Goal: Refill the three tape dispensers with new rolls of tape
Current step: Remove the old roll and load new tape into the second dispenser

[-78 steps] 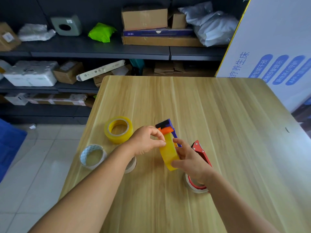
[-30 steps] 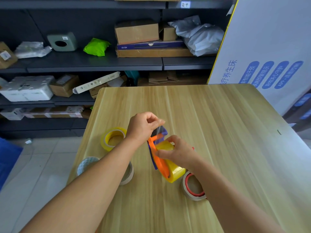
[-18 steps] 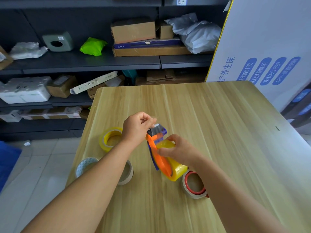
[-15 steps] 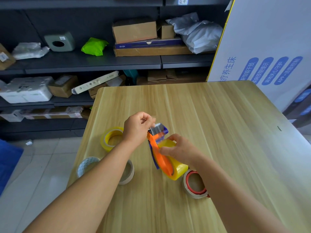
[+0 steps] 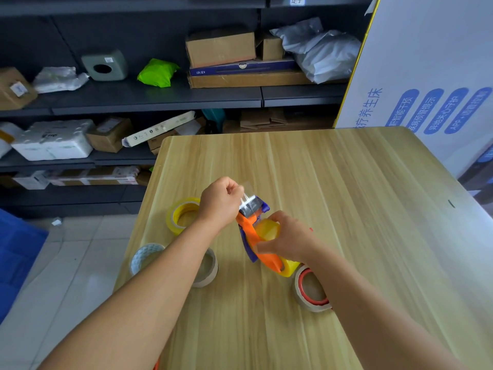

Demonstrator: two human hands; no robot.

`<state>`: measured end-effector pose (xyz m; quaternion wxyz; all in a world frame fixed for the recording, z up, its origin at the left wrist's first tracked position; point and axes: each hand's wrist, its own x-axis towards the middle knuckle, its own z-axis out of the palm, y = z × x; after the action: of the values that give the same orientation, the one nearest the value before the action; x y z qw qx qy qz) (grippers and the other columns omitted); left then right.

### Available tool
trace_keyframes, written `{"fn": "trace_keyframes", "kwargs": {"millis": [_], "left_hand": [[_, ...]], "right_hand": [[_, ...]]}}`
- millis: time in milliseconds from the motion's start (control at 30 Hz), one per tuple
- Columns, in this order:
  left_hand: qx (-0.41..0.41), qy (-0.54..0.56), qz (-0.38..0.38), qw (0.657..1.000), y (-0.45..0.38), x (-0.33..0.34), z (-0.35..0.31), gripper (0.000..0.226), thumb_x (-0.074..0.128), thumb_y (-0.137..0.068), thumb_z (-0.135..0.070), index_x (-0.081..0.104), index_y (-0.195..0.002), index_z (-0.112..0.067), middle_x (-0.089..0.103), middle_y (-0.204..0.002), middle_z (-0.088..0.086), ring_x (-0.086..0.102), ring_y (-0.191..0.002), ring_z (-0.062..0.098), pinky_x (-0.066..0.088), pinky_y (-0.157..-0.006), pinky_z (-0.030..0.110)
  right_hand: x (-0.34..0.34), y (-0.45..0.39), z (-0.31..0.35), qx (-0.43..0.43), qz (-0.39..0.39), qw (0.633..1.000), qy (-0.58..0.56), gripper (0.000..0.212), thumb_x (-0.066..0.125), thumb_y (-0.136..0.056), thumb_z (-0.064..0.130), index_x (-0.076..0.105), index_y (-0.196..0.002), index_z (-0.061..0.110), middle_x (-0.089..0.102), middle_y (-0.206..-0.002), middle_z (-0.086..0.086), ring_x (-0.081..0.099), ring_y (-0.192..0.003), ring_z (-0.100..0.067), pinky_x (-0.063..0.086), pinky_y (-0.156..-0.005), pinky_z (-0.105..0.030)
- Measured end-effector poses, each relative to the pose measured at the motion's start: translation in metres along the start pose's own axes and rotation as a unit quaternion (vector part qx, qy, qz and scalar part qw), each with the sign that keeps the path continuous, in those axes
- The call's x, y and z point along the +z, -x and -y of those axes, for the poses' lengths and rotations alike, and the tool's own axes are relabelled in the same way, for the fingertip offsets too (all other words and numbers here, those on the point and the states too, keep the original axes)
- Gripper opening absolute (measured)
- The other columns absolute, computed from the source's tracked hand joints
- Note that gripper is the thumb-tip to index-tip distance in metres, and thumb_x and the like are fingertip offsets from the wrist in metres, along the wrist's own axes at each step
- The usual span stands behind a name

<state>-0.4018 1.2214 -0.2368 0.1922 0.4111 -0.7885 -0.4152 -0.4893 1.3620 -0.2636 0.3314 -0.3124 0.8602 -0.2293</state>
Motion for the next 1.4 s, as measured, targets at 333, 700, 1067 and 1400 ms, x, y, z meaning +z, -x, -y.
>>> {"fn": "trace_keyframes", "kwargs": {"millis": [333, 700, 1067, 1400], "left_hand": [[-0.039, 0.038, 0.016, 0.998, -0.009, -0.02, -0.035, 0.027, 0.033, -0.097, -0.027, 0.048, -0.101, -0.006, 0.067, -0.099, 0.018, 0.063, -0.093, 0.038, 0.052, -0.084, 0.052], [-0.012, 0.072, 0.049, 0.996, 0.009, -0.014, -0.066, 0.022, 0.031, -0.098, -0.027, 0.045, -0.097, -0.01, 0.069, -0.092, 0.017, 0.069, -0.08, 0.035, 0.057, -0.073, 0.052], [0.039, 0.109, 0.036, 0.993, 0.009, -0.029, -0.096, 0.019, 0.031, -0.101, -0.032, 0.044, -0.09, -0.023, 0.07, -0.092, 0.007, 0.07, -0.073, 0.017, 0.054, -0.053, 0.025], [0.085, 0.134, 0.053, 0.986, 0.022, -0.027, -0.126, 0.018, 0.033, -0.099, -0.034, 0.046, -0.09, -0.024, 0.065, -0.097, 0.013, 0.069, -0.074, 0.029, 0.059, -0.054, 0.032]], "right_hand": [[0.004, 0.008, -0.009, -0.021, -0.049, 0.995, 0.078, 0.051, 0.07, -0.071, 0.035, 0.044, -0.112, 0.024, 0.053, -0.075, 0.006, 0.057, -0.075, -0.02, 0.051, -0.069, -0.034], [0.009, -0.001, -0.005, -0.02, -0.139, 0.989, 0.036, 0.06, 0.068, -0.067, 0.05, 0.041, -0.114, 0.025, 0.059, -0.078, 0.004, 0.059, -0.069, -0.019, 0.043, -0.057, -0.028], [-0.007, -0.012, -0.015, -0.036, -0.137, 0.99, -0.009, 0.049, 0.069, -0.062, 0.044, 0.042, -0.101, 0.03, 0.057, -0.075, 0.01, 0.059, -0.066, -0.014, 0.045, -0.051, -0.027], [-0.015, -0.013, 0.015, -0.046, -0.186, 0.981, -0.015, 0.064, 0.07, -0.062, 0.046, 0.042, -0.115, 0.026, 0.06, -0.082, 0.004, 0.061, -0.074, -0.021, 0.044, -0.059, -0.028]]}}
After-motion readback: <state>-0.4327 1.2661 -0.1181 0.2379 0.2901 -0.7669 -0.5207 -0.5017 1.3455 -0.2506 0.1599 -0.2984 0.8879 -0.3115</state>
